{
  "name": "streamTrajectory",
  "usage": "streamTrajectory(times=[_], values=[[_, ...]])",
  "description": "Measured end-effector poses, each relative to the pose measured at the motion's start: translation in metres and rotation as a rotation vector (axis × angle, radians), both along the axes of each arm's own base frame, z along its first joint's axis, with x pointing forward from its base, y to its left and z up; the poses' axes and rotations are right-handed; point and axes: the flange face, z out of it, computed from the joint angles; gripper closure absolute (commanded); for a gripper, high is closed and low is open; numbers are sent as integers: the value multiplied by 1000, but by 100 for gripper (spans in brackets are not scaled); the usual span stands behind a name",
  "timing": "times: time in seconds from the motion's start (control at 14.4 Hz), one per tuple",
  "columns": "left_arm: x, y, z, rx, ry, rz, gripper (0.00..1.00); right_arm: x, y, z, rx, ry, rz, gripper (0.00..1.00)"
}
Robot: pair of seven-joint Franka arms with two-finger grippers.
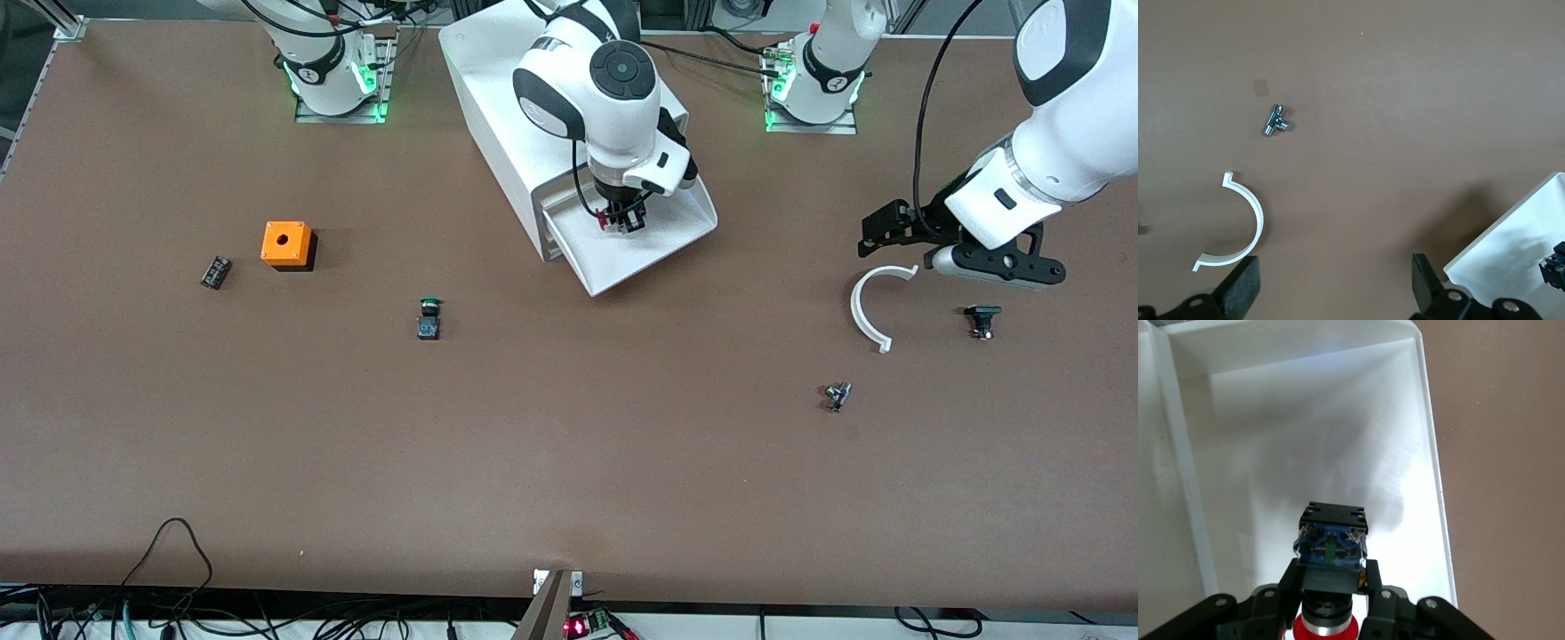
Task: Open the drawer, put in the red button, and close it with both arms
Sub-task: 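Lower the red button into the drawer and open the right gripper, then push the drawer shut with the left gripper while the right gripper withdraws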
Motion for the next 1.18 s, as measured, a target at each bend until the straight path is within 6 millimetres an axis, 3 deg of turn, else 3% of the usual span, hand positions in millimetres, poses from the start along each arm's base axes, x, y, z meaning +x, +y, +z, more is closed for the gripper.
streamTrajectory(times=[0.28, 0.35, 0.42, 0.63, 0.76, 0.9, 1.18], values=[[0, -8, 0, 0, -3, -6, 0, 2, 1, -17, -15, 13, -2, 46], [0, -10, 0, 0, -2, 6, 0, 0, 2, -24, -23, 21, 1, 32], [0, -12, -1, 1, 0, 20, 0, -3, 4, -30, -29, 25, 5, 0], [5, -30, -12, 12, 8, 88, 0, 1, 5, -28, -33, 8, -21, 0], [10, -56, -28, 11, 19, 149, 0, 9, 2, -5, -12, -15, -53, 0], [15, -83, -48, 6, 25, 202, 0, 19, -4, 35, 36, -36, -97, 0], [23, -122, -97, -6, 35, 300, 0, 52, -43, 108, 106, -67, -377, 0]])
